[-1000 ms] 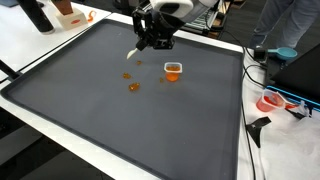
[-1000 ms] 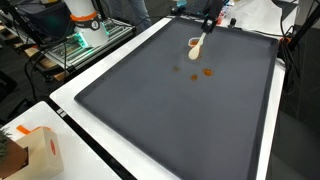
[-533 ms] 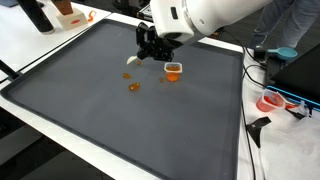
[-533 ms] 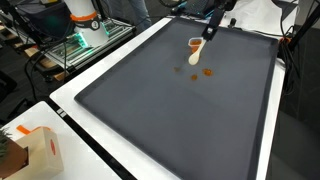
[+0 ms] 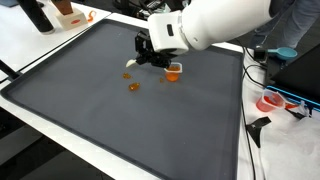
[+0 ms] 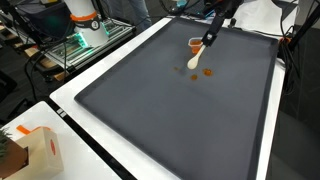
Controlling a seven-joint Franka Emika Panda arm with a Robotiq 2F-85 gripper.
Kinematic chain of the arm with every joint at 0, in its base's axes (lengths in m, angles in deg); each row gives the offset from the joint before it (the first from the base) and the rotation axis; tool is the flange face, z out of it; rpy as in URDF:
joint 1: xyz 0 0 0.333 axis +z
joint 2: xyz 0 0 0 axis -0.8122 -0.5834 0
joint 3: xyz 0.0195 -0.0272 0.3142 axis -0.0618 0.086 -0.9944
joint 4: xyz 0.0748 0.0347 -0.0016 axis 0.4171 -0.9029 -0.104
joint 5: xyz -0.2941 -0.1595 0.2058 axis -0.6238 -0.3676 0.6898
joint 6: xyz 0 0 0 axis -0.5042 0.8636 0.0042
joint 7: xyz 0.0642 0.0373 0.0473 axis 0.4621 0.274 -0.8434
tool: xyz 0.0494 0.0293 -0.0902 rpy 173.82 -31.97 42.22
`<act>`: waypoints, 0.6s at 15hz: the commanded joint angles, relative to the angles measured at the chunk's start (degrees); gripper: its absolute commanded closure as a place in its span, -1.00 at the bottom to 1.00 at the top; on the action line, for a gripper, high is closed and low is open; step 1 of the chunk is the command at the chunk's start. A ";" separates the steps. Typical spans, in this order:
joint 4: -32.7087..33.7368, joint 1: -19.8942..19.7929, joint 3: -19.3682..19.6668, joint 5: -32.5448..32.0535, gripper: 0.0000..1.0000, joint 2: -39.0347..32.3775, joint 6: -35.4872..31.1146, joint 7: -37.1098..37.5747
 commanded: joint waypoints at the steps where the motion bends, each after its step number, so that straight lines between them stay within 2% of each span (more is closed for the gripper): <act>1: 3.34 -0.08 0.31 1.07 0.94 -2.29 2.45 -2.43; 9: 6.43 -2.30 0.13 4.34 0.94 -3.18 2.46 -8.39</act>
